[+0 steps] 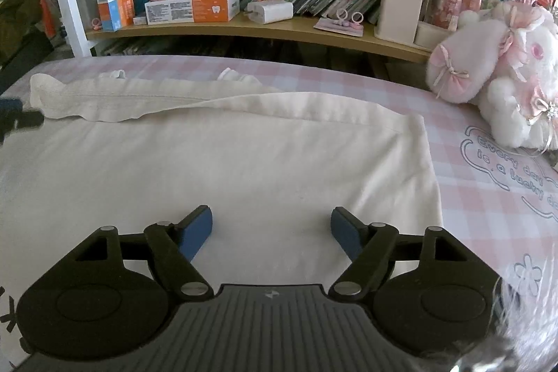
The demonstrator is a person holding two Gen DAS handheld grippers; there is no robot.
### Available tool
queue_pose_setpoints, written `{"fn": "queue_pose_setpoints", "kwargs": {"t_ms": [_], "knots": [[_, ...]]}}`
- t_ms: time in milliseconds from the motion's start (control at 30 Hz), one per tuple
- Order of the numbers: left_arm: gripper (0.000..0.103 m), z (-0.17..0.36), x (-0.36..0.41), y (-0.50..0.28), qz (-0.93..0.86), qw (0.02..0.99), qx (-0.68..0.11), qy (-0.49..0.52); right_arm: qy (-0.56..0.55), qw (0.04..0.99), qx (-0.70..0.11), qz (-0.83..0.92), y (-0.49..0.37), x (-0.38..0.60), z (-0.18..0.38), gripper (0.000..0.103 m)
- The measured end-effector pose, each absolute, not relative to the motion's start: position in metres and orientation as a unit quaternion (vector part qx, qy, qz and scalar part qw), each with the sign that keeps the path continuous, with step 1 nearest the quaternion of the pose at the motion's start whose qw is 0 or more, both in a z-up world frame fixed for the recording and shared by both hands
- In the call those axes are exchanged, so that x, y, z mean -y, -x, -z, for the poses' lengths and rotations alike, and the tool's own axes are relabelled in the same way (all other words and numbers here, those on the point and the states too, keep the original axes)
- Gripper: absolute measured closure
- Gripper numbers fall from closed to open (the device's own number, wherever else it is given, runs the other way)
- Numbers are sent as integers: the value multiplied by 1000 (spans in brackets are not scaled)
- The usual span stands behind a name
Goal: Fold clothes
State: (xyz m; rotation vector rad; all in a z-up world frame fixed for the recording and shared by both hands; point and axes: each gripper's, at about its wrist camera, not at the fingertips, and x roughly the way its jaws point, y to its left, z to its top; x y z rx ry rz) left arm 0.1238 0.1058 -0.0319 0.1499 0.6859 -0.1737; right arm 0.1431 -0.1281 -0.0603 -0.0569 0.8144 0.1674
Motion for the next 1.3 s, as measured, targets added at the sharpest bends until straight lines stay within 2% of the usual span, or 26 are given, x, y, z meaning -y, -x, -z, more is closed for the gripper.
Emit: {"fn": "queue_pose_setpoints", "kwargs": {"t_ms": [433, 600, 700, 967, 1000, 1133, 1233, 1300], "knots": [[45, 43, -51, -126, 135, 921, -355, -82, 26, 919, -385, -86, -142, 128, 62, 28], [65, 48, -39, -134, 146, 920, -356, -78, 26, 919, -384, -86, -142, 127, 62, 28], [70, 52, -32, -143, 154, 917, -359, -79, 26, 920, -382, -86, -142, 128, 62, 28], [70, 58, -13, -180, 155, 915, -360, -95, 27, 920, -380, -87, -142, 128, 63, 28], [66, 58, -10, -186, 150, 916, -357, -104, 27, 920, -380, -87, -141, 128, 63, 28], [66, 56, 2, -217, 124, 921, -336, -155, 27, 920, -381, -88, -141, 128, 63, 28], [65, 53, -4, -249, 82, 920, -334, -188, 28, 920, -382, -88, -141, 128, 63, 28], [65, 45, -27, -263, 46, 926, -334, -170, 28, 919, -382, -89, -141, 128, 63, 28]]}}
